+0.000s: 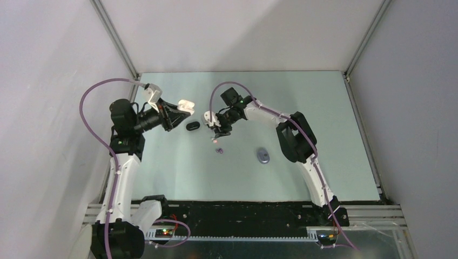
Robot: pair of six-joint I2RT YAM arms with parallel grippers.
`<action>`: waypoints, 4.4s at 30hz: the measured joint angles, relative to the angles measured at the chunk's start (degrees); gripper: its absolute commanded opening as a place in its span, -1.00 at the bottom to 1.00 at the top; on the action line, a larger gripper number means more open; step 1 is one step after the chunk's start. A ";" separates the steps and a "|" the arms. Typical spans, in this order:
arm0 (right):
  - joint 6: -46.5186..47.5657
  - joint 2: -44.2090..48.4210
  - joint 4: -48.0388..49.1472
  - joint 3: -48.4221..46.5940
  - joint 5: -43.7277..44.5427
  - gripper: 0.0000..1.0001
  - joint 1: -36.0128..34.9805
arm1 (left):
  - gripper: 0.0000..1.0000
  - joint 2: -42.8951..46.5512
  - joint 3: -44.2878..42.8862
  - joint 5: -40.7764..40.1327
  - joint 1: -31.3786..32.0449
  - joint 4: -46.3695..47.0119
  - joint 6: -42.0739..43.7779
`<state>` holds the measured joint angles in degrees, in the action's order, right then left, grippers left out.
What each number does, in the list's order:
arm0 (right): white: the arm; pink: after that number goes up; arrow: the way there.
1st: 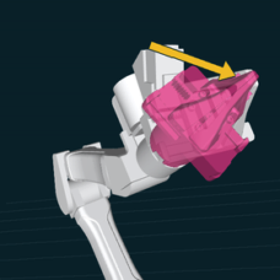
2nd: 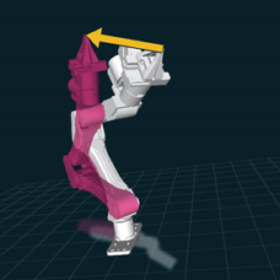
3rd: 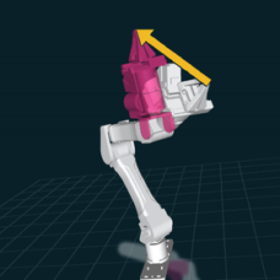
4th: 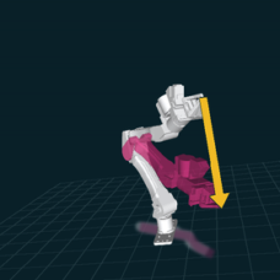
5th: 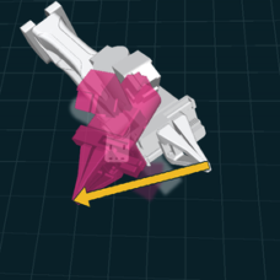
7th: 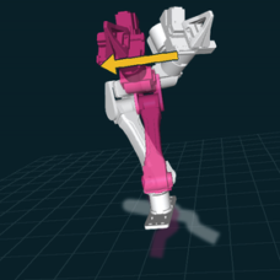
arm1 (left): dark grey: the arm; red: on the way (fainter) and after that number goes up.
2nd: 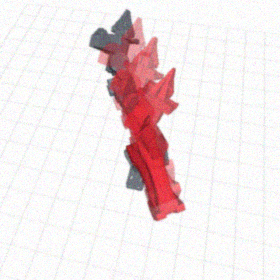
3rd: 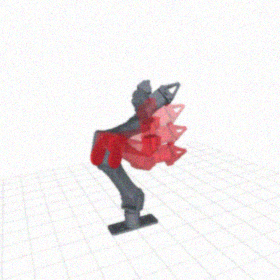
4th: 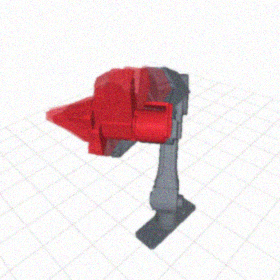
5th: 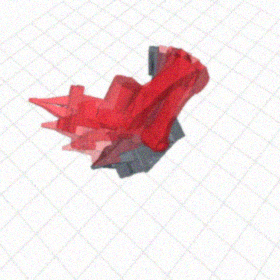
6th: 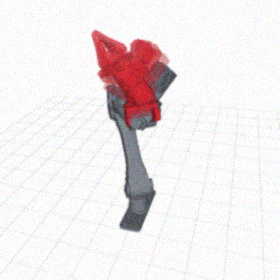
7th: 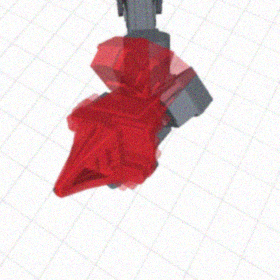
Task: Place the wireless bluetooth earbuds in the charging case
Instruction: Pick up the right earbud from the center of the board.
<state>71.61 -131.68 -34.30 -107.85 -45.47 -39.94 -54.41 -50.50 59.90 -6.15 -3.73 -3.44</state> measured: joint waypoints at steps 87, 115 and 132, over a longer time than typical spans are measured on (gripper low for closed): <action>30.73 2.38 -12.83 3.10 4.63 -0.50 -1.38 | -1.00 6.21 3.87 -1.88 -4.04 -1.22 -0.39; 41.64 -5.07 -16.17 -5.84 9.64 -0.50 -2.27 | -1.00 6.03 3.87 -1.90 -6.38 -0.31 -0.63; 42.56 -5.64 -15.17 -6.56 8.15 -0.74 -2.62 | -1.00 6.03 3.87 -1.90 -6.54 -0.24 -0.76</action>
<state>114.17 -137.32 -49.47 -114.41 -37.32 -42.57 -48.38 -46.63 58.00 -12.69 -3.97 -4.21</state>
